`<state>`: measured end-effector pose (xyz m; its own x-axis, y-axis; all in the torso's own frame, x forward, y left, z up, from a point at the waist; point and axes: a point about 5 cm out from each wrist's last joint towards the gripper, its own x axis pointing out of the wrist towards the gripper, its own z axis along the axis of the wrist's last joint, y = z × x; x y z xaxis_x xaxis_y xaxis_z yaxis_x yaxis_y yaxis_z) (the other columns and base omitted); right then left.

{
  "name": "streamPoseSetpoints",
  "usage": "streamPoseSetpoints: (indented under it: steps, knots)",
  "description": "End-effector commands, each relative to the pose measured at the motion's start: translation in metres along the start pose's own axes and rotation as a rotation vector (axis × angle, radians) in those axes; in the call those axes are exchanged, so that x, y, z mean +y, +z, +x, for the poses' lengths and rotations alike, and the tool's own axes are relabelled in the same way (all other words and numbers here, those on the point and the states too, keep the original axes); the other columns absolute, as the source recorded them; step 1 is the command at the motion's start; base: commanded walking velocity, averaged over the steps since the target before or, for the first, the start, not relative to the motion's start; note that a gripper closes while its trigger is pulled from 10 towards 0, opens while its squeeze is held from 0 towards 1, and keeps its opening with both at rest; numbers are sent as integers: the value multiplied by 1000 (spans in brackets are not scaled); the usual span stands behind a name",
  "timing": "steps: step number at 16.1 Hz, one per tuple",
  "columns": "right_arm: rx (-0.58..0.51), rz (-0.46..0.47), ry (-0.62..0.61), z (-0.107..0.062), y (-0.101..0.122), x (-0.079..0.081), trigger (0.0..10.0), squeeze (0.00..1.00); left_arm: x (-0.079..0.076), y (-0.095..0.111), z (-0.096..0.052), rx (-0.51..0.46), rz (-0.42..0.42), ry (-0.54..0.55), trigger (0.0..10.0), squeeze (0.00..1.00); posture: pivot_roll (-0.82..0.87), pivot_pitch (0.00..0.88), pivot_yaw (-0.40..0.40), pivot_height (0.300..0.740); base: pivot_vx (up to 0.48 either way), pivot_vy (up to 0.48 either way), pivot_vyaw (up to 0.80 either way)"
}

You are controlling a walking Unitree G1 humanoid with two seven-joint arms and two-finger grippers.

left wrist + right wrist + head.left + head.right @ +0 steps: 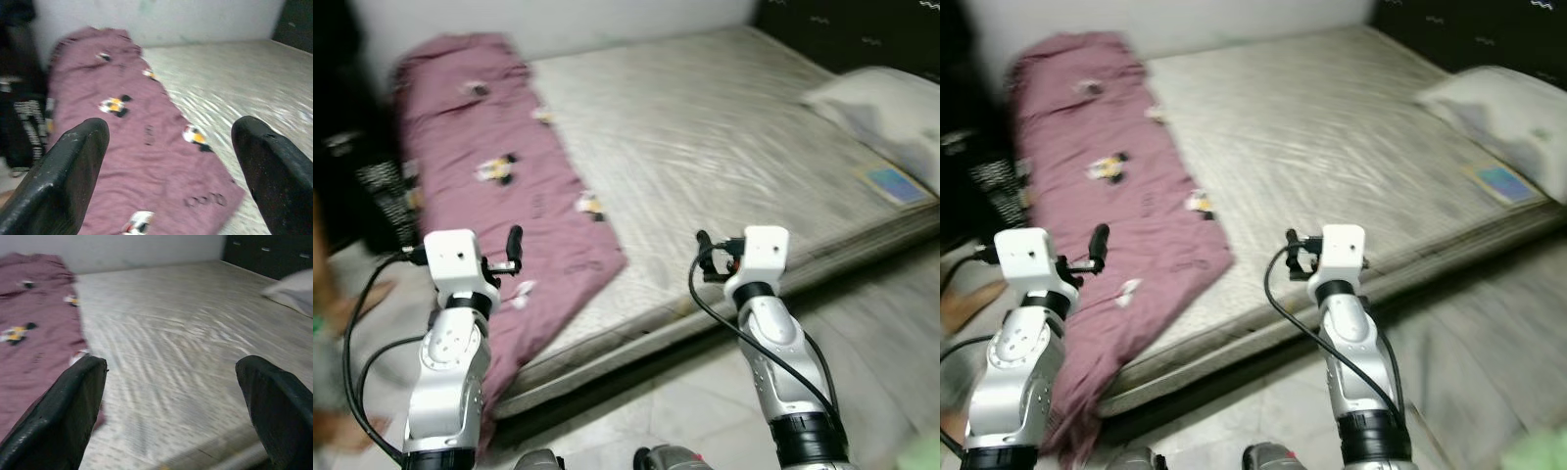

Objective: Clean up the room

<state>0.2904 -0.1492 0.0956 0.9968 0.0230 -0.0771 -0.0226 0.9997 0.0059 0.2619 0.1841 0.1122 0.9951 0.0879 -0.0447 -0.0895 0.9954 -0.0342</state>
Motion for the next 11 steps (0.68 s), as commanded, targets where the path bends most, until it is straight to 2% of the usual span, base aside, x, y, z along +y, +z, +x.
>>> streamPoseSetpoints:
  steps: [1, 2, 7, 11]
  knots:
    - [-3, -11, 20, -2, 3, 4, 10000, 0, -2, -2, -4, 15, -2, -8, 10000, 0, -64, 62, 23, 740, 0, 0, -800]
    - [-2, -1, 19, -2, 3, 5, 10000, 0, -3, -3, -5, 20, -1, -15, 10000, 0, -60, 66, 22, 740, 0, 0, -800]
    - [-3, 15, 34, -3, 7, 11, 10000, 0, -3, 1, -4, 1, -12, -43, 10000, 0, -57, 74, 34, 740, 0, 0, 0]
    - [-9, 9, 31, 1, 10, 10, 10000, 0, -7, 5, -1, -19, -18, -67, 10000, 0, -58, 74, 30, 740, 288, 0, 0]
